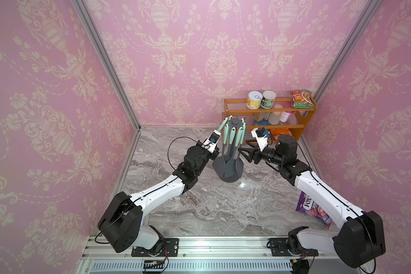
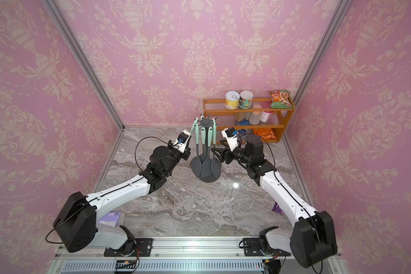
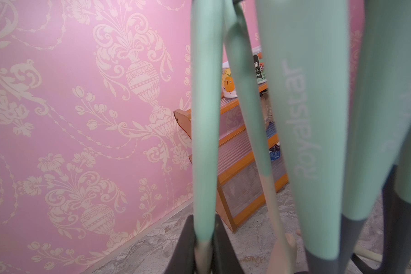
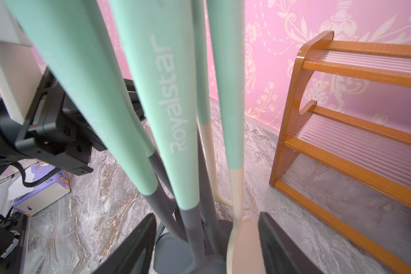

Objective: Take the spatula off the kitchen utensil rack
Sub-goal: Take off the spatula from the rack.

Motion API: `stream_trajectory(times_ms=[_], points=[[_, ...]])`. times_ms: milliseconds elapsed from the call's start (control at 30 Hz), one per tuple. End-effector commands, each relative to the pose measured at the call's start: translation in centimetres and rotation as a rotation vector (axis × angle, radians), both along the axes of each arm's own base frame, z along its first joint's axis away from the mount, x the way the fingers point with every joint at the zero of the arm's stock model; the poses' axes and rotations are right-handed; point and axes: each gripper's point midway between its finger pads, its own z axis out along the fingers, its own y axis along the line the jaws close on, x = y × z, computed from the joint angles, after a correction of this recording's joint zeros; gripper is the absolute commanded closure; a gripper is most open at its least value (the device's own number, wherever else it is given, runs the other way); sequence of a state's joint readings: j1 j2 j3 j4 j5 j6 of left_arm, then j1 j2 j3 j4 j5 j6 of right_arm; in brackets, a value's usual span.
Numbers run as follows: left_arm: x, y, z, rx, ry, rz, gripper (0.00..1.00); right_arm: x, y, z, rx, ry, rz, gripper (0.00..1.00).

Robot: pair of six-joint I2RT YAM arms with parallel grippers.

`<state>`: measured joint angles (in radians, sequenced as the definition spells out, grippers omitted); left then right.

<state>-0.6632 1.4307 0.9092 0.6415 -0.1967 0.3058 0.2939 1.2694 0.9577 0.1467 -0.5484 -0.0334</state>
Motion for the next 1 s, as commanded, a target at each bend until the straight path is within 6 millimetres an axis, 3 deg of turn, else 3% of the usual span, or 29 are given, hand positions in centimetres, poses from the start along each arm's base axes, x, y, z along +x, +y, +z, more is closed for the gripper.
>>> stream_trajectory(times_ms=[0, 367, 533, 967], points=[[-0.4, 1.4, 4.8, -0.157, -0.118, 0.017, 1.0, 0.7, 0.3, -0.1, -0.01, -0.042, -0.027, 0.33], [-0.7, 1.5, 5.0, -0.173, -0.11, 0.012, 1.0, 0.9, 0.7, 0.6, 0.007, -0.083, -0.037, 0.69], [-0.6, 1.8, 5.3, -0.174, -0.119, 0.03, 1.0, 0.9, 0.5, 0.1, -0.007, -0.07, -0.044, 0.97], [-0.5, 4.7, 6.5, -0.118, -0.178, 0.162, 1.0, 1.2, 0.5, -0.5, -0.027, -0.048, -0.045, 0.97]])
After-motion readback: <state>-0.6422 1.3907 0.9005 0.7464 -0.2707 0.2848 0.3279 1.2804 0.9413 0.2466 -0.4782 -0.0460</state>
